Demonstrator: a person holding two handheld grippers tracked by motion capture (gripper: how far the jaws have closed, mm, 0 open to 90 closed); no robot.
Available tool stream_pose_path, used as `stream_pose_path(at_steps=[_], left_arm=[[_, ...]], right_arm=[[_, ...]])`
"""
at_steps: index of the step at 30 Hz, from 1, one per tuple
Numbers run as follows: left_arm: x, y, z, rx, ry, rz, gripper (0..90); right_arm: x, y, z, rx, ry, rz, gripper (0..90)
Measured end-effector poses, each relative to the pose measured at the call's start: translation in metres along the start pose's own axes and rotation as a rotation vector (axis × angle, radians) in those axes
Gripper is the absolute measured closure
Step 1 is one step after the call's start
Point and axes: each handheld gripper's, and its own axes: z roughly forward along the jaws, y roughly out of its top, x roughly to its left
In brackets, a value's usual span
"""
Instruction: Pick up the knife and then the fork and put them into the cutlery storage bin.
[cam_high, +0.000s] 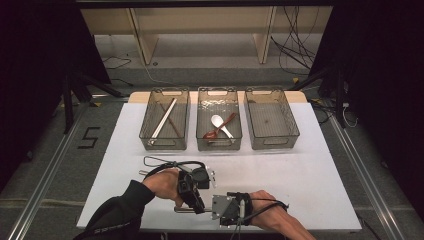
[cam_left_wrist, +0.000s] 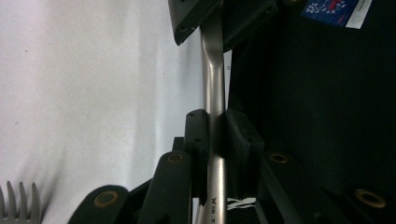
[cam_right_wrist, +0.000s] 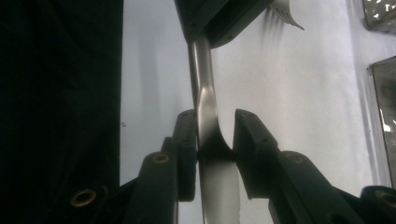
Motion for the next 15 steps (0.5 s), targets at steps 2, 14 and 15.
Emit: stream_pose_path(at_steps=[2,14,15], left_arm=[[-0.0001,0.0003,0.0003,0.001,-0.005,0.000,78.8],[0.0024,0.0004,0.0023,-0.006,-0.029,-0.015,79.1],[0.0023,0.0002,0.0019,-0.009,-0.024,-0.015,80.6]], right_arm=[[0.0015,0.0001,0.0000,0.003,0.010,-0.008,73.4],[0.0055,0.0011,-0.0015,-0.017,0.019,-0.077,86.6],[0.0051,0.0009,-0.0014,0.002,0.027,-0.079,87.5]])
